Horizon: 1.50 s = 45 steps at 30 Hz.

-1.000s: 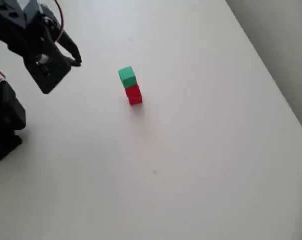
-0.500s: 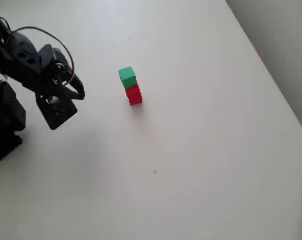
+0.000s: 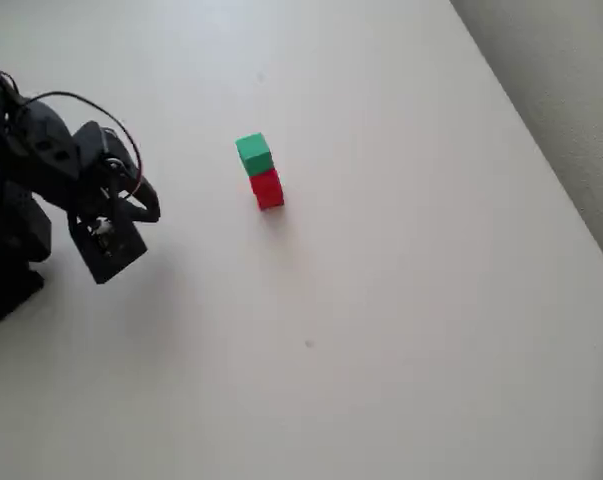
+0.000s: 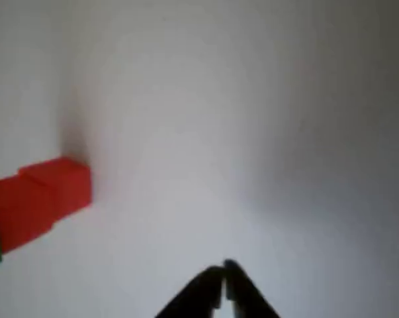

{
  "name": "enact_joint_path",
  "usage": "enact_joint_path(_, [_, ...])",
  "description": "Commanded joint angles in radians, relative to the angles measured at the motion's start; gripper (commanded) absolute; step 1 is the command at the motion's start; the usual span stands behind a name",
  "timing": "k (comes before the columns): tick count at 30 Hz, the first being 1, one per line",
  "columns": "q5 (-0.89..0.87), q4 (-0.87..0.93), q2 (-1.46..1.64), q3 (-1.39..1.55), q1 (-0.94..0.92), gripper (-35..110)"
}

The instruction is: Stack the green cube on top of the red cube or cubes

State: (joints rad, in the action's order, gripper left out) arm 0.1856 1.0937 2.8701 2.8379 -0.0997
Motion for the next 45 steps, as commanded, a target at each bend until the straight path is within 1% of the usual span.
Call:
enact_joint_path(1, [0.018,0.008,0.138,0.066,-0.009,-2])
enact_joint_path(13, [0.041,0.150,0.422,0.132,-0.031,-2])
enact_joint_path(45, [0.054,0.156,0.423,0.133,-0.025,-2])
